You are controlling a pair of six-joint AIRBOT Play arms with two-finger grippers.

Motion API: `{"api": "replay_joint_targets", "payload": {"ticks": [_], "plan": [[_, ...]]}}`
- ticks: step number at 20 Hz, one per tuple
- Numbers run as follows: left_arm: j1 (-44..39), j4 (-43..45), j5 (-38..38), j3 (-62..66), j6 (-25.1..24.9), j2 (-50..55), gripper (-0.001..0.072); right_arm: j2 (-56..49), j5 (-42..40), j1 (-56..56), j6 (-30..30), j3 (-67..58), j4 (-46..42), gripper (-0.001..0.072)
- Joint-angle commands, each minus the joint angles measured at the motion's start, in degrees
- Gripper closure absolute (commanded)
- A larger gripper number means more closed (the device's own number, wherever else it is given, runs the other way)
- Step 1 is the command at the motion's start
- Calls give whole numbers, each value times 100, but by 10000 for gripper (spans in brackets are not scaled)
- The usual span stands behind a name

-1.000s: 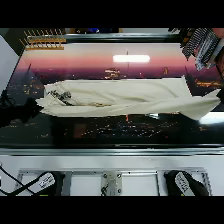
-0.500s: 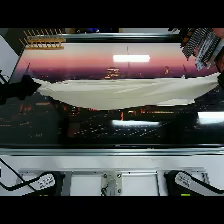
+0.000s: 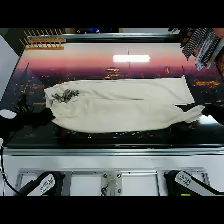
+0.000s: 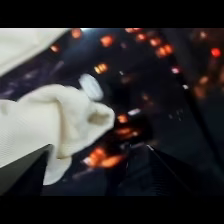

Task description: Fold the clothes and pants, and hang the long-sleeved shirts on hangers.

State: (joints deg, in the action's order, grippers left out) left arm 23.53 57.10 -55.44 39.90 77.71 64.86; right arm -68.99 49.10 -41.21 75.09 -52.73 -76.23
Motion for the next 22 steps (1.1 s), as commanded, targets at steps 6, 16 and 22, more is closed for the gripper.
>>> {"api": "replay_joint_targets", "payload": {"ticks": [6,16,22], "plan": [[-11,166,-160,-612,7,-278,690,935,1182,-726,1132,-81,-181,14],[-11,168,-372,-612,4,-278,689,-271,791,212,3869,-81,-496,122],[-11,170,-544,-612,4,-278,689,-881,621,223,4369,-120,-601,122]]}}
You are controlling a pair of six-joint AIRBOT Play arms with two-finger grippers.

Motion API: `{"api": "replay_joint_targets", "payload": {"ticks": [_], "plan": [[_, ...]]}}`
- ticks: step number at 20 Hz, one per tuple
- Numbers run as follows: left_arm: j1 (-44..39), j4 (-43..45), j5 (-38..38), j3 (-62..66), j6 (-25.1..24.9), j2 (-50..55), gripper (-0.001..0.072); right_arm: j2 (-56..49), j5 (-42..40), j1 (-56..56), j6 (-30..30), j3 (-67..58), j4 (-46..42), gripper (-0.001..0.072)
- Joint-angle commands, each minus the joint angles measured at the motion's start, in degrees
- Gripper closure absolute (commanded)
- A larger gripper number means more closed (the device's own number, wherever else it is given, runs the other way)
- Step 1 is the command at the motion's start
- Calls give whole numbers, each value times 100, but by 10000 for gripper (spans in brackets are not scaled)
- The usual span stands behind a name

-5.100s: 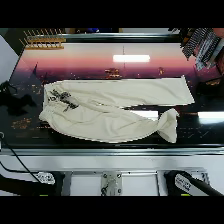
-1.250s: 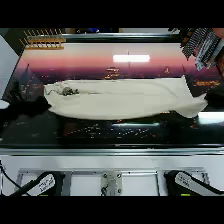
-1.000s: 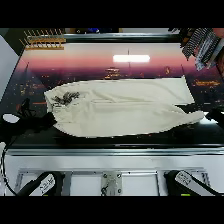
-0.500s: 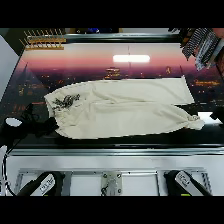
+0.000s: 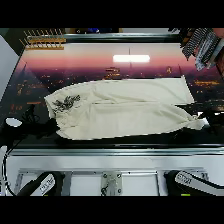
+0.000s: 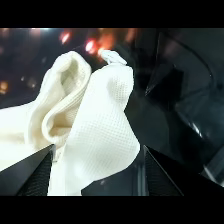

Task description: Fold the clothes and pants, and hang the long-sleeved shirts on hangers.

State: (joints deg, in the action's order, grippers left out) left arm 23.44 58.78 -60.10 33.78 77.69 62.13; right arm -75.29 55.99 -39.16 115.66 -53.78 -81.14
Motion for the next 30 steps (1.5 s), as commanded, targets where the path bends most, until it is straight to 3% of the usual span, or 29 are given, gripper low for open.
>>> {"api": "replay_joint_targets", "payload": {"ticks": [1,6,7,8,9,11,13,16,19,23,26,30], "plan": [[-2,2,-81,0,7,-4,690,-295,-68,17,313,-15,-142,122],[-2,2,-96,0,7,-4,689,-260,7,17,214,-17,-166,133],[-2,4,-96,0,7,-4,689,-216,26,17,131,-17,-179,187],[-2,4,-96,0,7,-4,690,-162,44,17,-66,-17,-181,459],[-2,4,-96,0,7,-4,689,-105,44,17,-245,-17,-181,570],[-2,7,-105,0,4,-4,689,-11,83,4,-339,-20,-188,590],[-2,7,-127,0,7,-4,690,52,212,-37,-341,-20,-254,684],[0,9,-203,50,7,-2,689,109,535,-109,-393,-72,-369,684],[0,-31,-468,765,37,-2,689,98,979,-103,-1292,-623,-214,686],[-22,-101,-782,2841,376,629,690,-173,1001,33,-1460,-2194,726,687],[-31,-863,-1008,4662,374,1486,689,-632,957,332,-1631,-3499,1246,686],[-28,-772,-1362,6076,374,1904,690,-505,420,448,-1980,-3919,1300,686]]}}
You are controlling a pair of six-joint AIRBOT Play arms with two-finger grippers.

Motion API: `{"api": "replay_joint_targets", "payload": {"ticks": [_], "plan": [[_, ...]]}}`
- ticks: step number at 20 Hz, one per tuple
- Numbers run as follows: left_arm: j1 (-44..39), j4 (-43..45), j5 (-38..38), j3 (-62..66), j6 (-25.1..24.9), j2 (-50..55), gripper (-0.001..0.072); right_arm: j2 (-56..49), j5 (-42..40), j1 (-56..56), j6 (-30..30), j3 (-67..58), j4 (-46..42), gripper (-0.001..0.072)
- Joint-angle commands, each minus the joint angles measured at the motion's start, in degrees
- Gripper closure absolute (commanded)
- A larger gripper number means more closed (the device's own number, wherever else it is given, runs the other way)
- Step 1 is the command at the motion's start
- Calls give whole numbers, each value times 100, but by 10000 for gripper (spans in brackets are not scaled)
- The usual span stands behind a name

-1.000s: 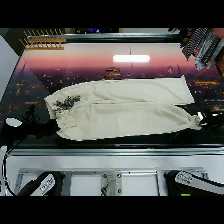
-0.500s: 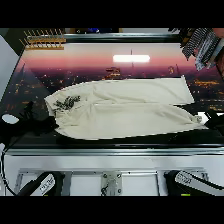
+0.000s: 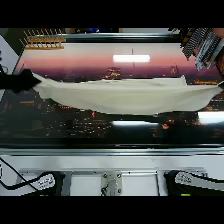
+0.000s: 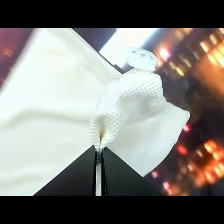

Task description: Fold the clothes and pants, and hang the long-sleeved shirts on hangers.

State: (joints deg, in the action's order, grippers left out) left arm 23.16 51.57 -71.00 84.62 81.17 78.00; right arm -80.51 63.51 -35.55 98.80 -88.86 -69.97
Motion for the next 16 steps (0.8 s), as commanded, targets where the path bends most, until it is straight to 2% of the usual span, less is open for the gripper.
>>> {"api": "replay_joint_targets", "payload": {"ticks": [1,3,5,7,11,13,16], "plan": [[-2,103,-332,984,26,256,690,105,-345,83,-516,-391,87,686],[0,487,-367,501,22,-39,690,358,-348,76,-903,-125,-291,686],[79,951,-249,-468,22,-474,690,713,-354,59,-1176,487,-691,686],[332,1029,-70,-1718,-61,-960,690,1126,-367,-59,-1464,1377,-933,686],[1036,1034,-55,-4083,-782,-1895,690,1996,-439,-610,-1971,3598,-1051,686],[1340,1036,-13,-4850,-1016,-2282,690,2354,-428,-931,-2041,4424,-1384,686],[1720,1040,55,-5539,-1215,-2736,690,2704,-404,-1322,-2039,5014,-1751,685]]}}
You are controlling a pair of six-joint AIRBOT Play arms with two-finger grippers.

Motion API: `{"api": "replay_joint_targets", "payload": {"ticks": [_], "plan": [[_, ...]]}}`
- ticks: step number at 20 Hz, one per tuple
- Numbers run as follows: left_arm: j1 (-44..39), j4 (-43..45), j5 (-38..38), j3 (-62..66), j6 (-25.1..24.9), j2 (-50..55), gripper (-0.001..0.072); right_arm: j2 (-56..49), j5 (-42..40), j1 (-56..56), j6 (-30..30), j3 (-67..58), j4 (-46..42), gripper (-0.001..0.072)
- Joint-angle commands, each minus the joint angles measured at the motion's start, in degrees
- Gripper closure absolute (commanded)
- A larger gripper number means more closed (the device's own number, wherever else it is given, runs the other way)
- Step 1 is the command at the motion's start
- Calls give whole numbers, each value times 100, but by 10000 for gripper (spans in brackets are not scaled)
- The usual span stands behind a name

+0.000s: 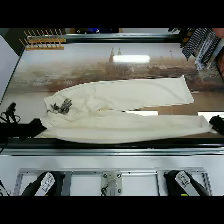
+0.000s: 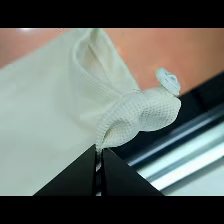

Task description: Fold the clothes and pants, and hang the long-sleeved shirts on hangers.

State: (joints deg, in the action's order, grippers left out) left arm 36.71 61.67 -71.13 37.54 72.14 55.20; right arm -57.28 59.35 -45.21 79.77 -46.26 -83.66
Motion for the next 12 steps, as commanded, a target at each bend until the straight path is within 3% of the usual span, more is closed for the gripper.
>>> {"api": "replay_joint_targets", "payload": {"ticks": [1,8,12], "plan": [[463,35,96,-942,-341,-573,690,422,17,-442,-133,767,-400,686],[697,-28,-210,-55,-330,-262,690,411,-83,-459,295,229,-223,686],[695,-699,-511,890,-315,343,690,26,-42,-365,295,-741,866,687]]}}
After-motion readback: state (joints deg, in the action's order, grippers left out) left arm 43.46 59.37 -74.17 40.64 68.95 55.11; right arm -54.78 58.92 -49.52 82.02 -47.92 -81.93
